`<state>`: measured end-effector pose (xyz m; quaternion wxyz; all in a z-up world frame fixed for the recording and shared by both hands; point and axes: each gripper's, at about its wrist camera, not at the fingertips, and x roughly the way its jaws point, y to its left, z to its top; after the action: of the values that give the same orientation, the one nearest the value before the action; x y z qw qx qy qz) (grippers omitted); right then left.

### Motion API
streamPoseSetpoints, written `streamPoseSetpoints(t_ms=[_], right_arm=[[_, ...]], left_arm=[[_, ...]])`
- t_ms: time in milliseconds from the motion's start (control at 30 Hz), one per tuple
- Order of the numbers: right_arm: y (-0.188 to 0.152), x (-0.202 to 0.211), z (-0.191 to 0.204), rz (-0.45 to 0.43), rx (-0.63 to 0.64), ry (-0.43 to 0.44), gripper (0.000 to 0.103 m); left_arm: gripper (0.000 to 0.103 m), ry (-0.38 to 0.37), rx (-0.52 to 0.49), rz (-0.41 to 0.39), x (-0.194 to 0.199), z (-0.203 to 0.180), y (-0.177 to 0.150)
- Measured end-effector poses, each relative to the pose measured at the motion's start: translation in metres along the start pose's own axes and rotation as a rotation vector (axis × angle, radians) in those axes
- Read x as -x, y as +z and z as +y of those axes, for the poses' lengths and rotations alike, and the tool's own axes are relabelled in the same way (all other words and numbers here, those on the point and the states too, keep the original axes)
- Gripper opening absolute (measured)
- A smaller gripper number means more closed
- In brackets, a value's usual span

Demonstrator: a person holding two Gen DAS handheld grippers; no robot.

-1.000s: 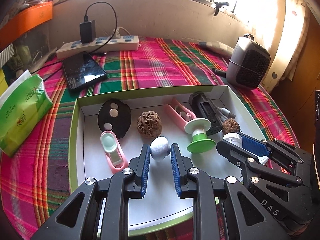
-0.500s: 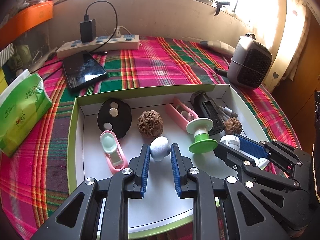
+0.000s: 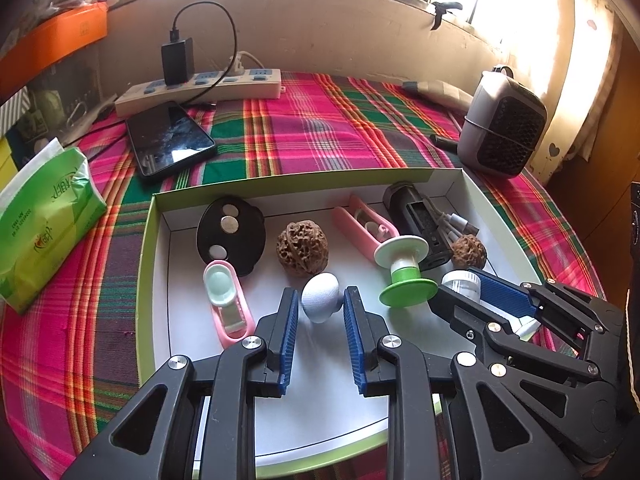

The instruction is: Organize objects

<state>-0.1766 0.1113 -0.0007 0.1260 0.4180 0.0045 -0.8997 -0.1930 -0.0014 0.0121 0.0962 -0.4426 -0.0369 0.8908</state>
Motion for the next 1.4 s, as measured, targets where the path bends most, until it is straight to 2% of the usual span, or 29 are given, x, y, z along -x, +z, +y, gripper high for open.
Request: streamPoseSetpoints(t_ms=[567,733,800,1400], right_arm=[[0.001,0.001,-0.001,-0.005,-0.007,0.001,0.032],[0.0,0.005,0.0,-0.013,0.0,0.006,0.04],[0.0,0.007,0.0,-0.019,-0.001,-0.001,0.043],[-0.007,0.035,0.007,-0.069,-0.004,-0.017,0.044]], left_arm=[[0.032,0.022,0.001,0.002,0.004,0.0,-0.001],[0.035,0.03,0.001,-0.006,0.007,-0.001,-0.002],[0.035,0.035,0.008,-0.011,0.01,0.001,-0.003],[0.035,0.07,0.014,-0.061,0.044,-0.004,-0.016]])
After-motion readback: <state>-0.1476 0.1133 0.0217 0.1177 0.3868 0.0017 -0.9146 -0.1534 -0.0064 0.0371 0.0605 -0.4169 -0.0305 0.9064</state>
